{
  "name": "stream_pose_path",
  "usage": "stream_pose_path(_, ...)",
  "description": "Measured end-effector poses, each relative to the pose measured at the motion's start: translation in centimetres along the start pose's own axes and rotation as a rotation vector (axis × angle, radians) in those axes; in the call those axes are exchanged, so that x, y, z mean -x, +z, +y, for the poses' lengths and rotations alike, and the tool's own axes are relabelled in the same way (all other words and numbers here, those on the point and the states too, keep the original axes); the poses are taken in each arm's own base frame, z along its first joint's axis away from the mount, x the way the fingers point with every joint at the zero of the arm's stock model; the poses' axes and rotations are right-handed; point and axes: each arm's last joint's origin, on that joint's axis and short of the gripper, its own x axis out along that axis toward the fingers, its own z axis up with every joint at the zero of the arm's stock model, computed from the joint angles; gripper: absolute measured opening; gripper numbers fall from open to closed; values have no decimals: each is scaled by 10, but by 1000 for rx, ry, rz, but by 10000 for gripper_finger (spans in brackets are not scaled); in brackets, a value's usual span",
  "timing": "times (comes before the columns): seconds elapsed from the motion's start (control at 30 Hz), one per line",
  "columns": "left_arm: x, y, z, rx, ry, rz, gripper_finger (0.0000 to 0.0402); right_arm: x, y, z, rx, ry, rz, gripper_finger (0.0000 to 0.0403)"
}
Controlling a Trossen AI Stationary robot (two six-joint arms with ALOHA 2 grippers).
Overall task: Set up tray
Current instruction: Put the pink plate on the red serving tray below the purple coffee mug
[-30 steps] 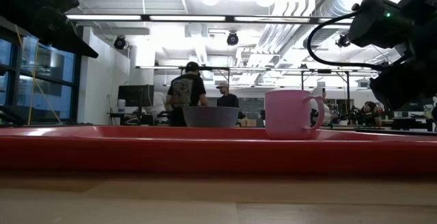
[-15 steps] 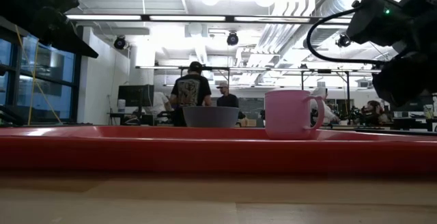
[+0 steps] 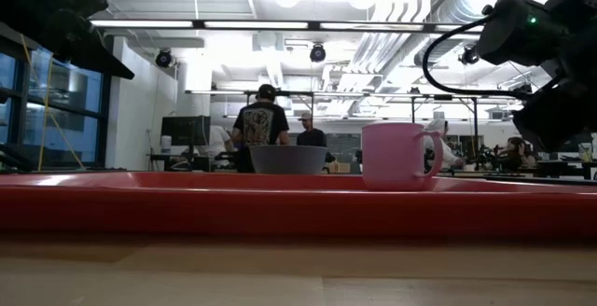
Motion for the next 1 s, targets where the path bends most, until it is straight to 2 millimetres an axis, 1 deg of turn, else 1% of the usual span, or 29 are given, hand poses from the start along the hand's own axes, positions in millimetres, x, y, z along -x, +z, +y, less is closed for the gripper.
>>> stream_pose_path(0.17,0,0,0,0,0,0,40,-5,-4,4,11,-10,-4,224)
stream_pose_path(0.57,0,0,0,0,0,0,40,-14,-13,7,-93,-71,-67,224)
stream_pose_path(0.7,0,0,0,0,0,0,40,-16,-15,8,-96,-73,-64,222)
stream_pose_path(0.83,0,0,0,0,1,0,40,-18,-17,8,-100,-80,-57,201)
stream_pose_path(1.0,0,0,0,-1,1,0,40,-18,-18,9,-92,-80,-56,157)
